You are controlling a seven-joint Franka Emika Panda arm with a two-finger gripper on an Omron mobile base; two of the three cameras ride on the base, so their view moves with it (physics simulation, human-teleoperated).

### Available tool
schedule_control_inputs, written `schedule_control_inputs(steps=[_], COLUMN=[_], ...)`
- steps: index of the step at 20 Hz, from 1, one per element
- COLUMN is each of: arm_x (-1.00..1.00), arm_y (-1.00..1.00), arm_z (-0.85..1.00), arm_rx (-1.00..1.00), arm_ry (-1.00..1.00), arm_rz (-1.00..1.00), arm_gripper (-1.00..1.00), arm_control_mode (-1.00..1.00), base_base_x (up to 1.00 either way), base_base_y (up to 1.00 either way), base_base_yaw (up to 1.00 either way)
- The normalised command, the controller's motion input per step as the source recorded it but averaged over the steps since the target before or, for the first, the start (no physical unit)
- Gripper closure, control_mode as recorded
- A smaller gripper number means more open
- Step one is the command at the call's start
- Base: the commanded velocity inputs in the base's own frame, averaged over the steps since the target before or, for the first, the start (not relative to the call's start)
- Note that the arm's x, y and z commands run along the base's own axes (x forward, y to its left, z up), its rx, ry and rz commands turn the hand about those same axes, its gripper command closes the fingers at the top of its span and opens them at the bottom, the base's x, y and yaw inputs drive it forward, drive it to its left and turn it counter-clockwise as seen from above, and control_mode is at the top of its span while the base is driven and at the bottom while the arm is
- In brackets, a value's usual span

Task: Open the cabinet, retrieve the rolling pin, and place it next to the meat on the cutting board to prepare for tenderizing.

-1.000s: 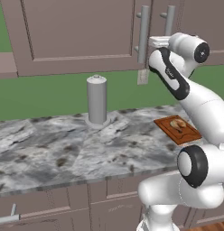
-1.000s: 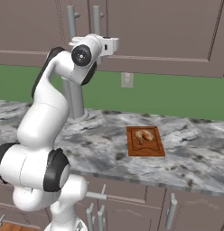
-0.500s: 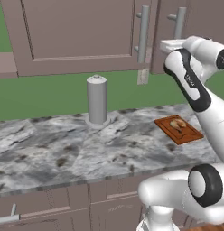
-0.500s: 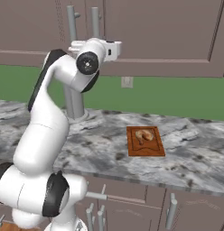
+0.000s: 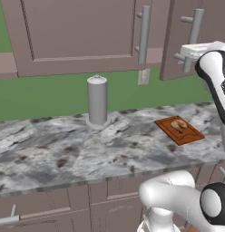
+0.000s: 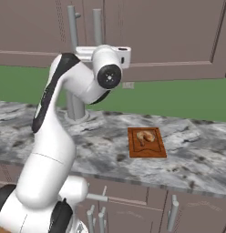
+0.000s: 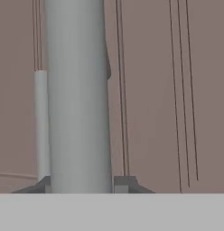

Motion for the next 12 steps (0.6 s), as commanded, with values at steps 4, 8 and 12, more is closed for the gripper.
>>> schedule_control_inputs(steps=[4,8,12], arm_x=[-0.64,-0.59,-0.51], arm_y=[-0.80,-0.81,-0.84], arm_z=[-0.03,0.00,0.00], arm_rx=[0.06,0.06,0.05], arm_ry=[-0.03,-0.03,-0.03], arm_rz=[0.15,0.14,0.13], arm_gripper=[1.00,1.00,1.00], arm_control_mode=[-1.00,-1.00,-1.00], base_base_x=[0.00,0.00,0.00], base_base_y=[0.00,0.00,0.00], base_base_yaw=[0.00,0.00,0.00])
